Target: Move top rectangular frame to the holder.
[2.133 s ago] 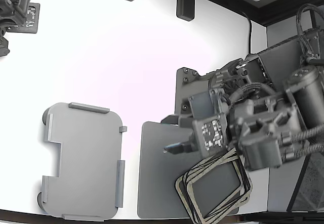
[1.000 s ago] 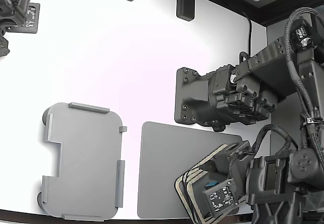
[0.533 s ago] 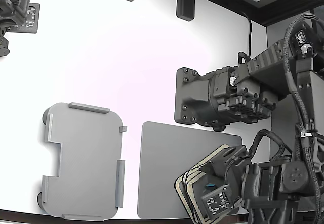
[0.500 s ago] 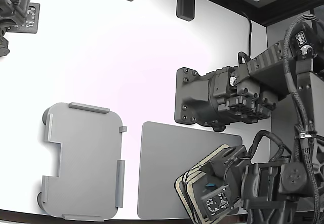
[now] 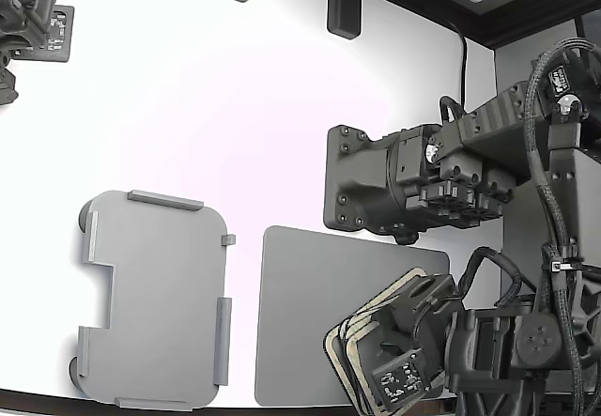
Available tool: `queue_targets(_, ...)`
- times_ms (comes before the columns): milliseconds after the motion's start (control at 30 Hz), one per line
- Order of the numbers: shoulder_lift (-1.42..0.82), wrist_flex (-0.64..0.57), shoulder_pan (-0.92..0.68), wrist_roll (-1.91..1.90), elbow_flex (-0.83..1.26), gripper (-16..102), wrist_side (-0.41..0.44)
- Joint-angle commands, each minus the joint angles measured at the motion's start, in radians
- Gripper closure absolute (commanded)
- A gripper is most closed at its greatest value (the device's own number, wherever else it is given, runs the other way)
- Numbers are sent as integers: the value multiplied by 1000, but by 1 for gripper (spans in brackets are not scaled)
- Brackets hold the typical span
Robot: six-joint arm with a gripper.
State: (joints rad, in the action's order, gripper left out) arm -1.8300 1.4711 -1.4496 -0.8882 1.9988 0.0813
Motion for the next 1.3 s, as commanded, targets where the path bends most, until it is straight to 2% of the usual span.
queue_targets(0,-14,-9,9,2,-12,7,-5)
queue_targets(167,-8,-5,9,2,-8,16,2)
queue_targets(433,-11,-14,11,2,15,21,12)
queue_targets(500,-9,-20,11,-2,18,28,6)
queue_targets(600,-2,-21,11,0,18,32,0)
queue_targets(1267,-29,-57,25,14,69,40,9)
